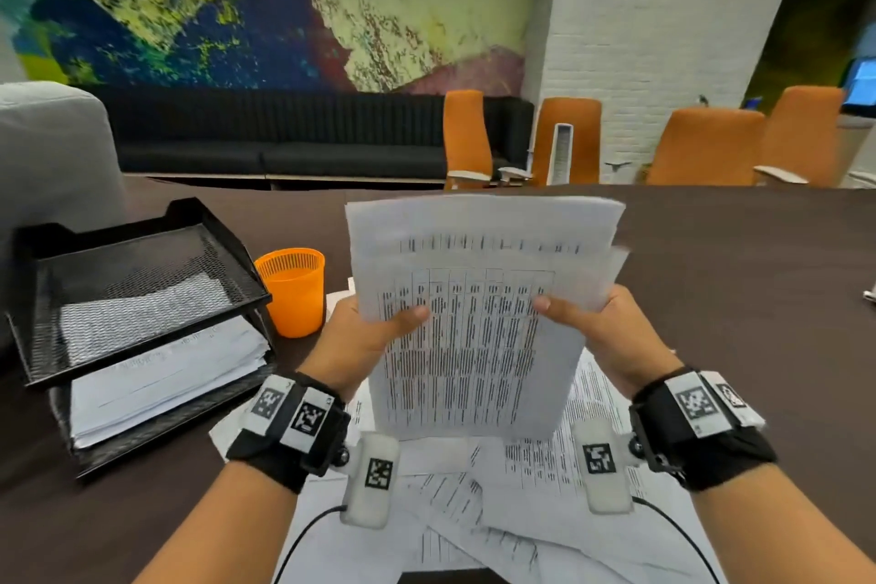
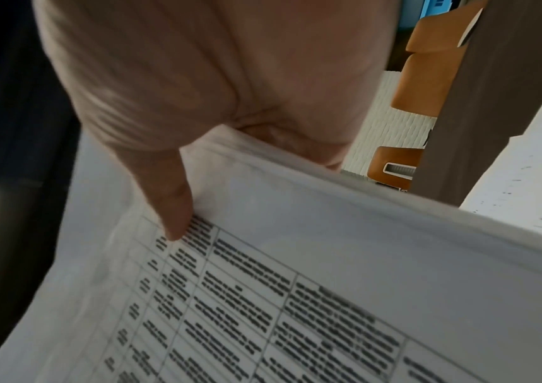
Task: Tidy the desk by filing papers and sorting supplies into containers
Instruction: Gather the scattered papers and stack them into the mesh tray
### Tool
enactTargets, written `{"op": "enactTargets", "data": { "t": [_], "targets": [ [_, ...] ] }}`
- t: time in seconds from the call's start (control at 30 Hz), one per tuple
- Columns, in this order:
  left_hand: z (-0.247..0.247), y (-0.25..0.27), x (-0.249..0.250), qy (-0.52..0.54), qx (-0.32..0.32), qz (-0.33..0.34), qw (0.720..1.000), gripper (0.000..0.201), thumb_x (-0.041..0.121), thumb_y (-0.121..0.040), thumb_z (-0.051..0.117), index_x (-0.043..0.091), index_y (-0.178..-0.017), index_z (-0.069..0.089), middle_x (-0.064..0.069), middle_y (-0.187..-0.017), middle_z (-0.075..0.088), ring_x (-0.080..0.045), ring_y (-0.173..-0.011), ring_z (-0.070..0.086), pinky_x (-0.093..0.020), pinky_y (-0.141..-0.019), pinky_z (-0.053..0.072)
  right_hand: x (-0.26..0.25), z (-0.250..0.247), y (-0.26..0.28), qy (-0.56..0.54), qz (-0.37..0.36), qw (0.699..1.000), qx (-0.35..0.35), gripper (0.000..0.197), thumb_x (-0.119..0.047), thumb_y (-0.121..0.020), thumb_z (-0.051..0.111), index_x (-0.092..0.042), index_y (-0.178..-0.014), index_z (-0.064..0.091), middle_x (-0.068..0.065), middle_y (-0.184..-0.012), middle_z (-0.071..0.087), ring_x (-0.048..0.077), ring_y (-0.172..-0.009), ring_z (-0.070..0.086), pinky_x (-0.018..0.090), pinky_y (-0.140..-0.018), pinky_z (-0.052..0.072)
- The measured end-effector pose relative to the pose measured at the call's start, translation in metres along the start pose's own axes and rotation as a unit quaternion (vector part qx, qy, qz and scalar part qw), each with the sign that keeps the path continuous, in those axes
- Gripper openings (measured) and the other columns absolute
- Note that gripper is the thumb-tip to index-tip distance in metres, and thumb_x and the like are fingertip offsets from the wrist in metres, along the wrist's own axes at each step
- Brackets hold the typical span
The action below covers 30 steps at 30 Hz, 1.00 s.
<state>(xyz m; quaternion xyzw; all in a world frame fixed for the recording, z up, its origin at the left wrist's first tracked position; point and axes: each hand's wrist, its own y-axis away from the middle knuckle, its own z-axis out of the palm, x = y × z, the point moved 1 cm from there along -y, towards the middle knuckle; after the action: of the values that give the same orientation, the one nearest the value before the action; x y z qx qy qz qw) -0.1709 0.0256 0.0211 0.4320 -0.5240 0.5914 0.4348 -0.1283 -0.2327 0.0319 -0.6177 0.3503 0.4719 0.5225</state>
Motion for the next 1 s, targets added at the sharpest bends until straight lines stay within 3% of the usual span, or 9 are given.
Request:
{"op": "enactTargets", "data": {
  "t": [0.13, 0.3, 0.47, 0.53, 0.6, 0.67, 0.83, 0.9, 1.0],
  "targets": [
    [-0.002, 0.002, -0.003, -0.014, -0.024, -0.005, 1.0, 0.045, 0.034, -0.062, 0.084, 0.027, -0.105, 0.072, -0.004, -0.115, 0.072, -0.022, -0.111, 0.067, -0.053, -0.101, 0.047, 0.004, 0.0, -0.001, 0.006, 0.007, 1.0, -0.02, 0.069, -0.049, -0.049, 0.091, -0.015, -0.106, 0.073, 0.005, -0.109, 0.075, 0.023, -0.104, 0.07, 0.04, -0.092, 0.054],
    [0.004, -0.008, 0.007, -0.064, -0.023, 0.016, 0.998, 0.035, 0.037, -0.074, 0.075, 0.032, -0.108, 0.066, 0.004, -0.116, 0.072, -0.015, -0.112, 0.065, -0.05, -0.104, 0.046, -0.01, 0.009, -0.01, 0.04, 0.0, 0.999, -0.006, 0.024, -0.014, -0.078, 0.077, -0.016, -0.102, 0.073, 0.001, -0.104, 0.076, 0.02, -0.102, 0.071, 0.048, -0.101, 0.05],
    [0.0, -0.011, 0.01, -0.067, -0.028, 0.001, 0.997, 0.049, 0.045, -0.069, 0.082, 0.028, -0.112, 0.066, 0.005, -0.113, 0.073, -0.013, -0.11, 0.067, -0.043, -0.099, 0.049, -0.013, 0.003, -0.011, 0.01, 0.005, 1.0, -0.019, 0.046, -0.031, -0.064, 0.082, -0.017, -0.107, 0.072, 0.001, -0.108, 0.075, 0.02, -0.106, 0.069, 0.043, -0.1, 0.049],
    [0.002, -0.009, 0.001, -0.095, -0.039, -0.02, 0.994, 0.039, 0.048, -0.077, 0.074, 0.032, -0.111, 0.065, 0.007, -0.111, 0.073, -0.011, -0.107, 0.067, -0.042, -0.099, 0.051, 0.003, 0.003, -0.008, 0.057, 0.04, 0.997, -0.039, 0.043, -0.03, -0.066, 0.082, -0.022, -0.107, 0.072, -0.003, -0.108, 0.075, 0.016, -0.106, 0.069, 0.042, -0.1, 0.049],
    [0.004, -0.01, -0.005, -0.079, -0.008, -0.018, 0.997, 0.02, 0.035, -0.087, 0.065, 0.032, -0.107, 0.065, 0.01, -0.103, 0.075, -0.006, -0.098, 0.07, -0.034, -0.091, 0.056, 0.024, -0.001, -0.005, 0.123, 0.092, 0.986, -0.059, 0.029, -0.024, -0.075, 0.081, -0.021, -0.103, 0.074, -0.004, -0.103, 0.076, 0.014, -0.1, 0.071, 0.041, -0.099, 0.051],
    [-0.002, -0.013, -0.007, -0.011, 0.056, -0.012, 0.998, 0.014, 0.023, -0.092, 0.063, 0.027, -0.105, 0.065, 0.01, -0.098, 0.076, -0.004, -0.093, 0.071, -0.024, -0.081, 0.058, 0.041, -0.007, 0.001, 0.159, 0.13, 0.976, -0.073, 0.012, -0.017, -0.083, 0.075, -0.015, -0.095, 0.077, -0.001, -0.096, 0.077, 0.016, -0.094, 0.073, 0.039, -0.092, 0.055],
    [-0.039, -0.016, -0.042, 0.152, 0.176, -0.142, 0.962, 0.071, 0.04, -0.065, 0.082, 0.016, -0.128, 0.061, -0.007, -0.127, 0.066, -0.031, -0.122, 0.058, -0.057, -0.104, 0.043, 0.071, -0.007, 0.023, -0.041, 0.186, 0.981, 0.025, 0.016, -0.013, -0.09, 0.065, -0.004, -0.1, 0.073, 0.012, -0.097, 0.075, 0.025, -0.085, 0.069, 0.028, -0.066, 0.052],
    [-0.049, -0.005, -0.059, 0.19, 0.177, -0.219, 0.941, 0.061, 0.037, -0.076, 0.078, 0.011, -0.129, 0.06, -0.015, -0.13, 0.063, -0.039, -0.119, 0.059, -0.06, -0.099, 0.045, 0.08, 0.005, 0.027, -0.065, 0.21, 0.975, 0.034, 0.019, -0.018, -0.09, 0.066, -0.004, -0.101, 0.07, 0.014, -0.093, 0.071, 0.022, -0.076, 0.064, 0.029, -0.061, 0.045],
    [-0.066, 0.012, -0.075, 0.197, 0.197, -0.27, 0.922, 0.035, 0.028, -0.1, 0.051, 0.007, -0.127, 0.059, -0.021, -0.122, 0.066, -0.04, -0.113, 0.062, -0.059, -0.098, 0.046, 0.086, 0.03, 0.029, 0.022, 0.236, 0.971, -0.026, 0.021, -0.023, -0.092, 0.066, -0.005, -0.103, 0.067, 0.009, -0.074, 0.065, 0.017, -0.05, 0.052, 0.024, -0.045, 0.032]
  ]
}}
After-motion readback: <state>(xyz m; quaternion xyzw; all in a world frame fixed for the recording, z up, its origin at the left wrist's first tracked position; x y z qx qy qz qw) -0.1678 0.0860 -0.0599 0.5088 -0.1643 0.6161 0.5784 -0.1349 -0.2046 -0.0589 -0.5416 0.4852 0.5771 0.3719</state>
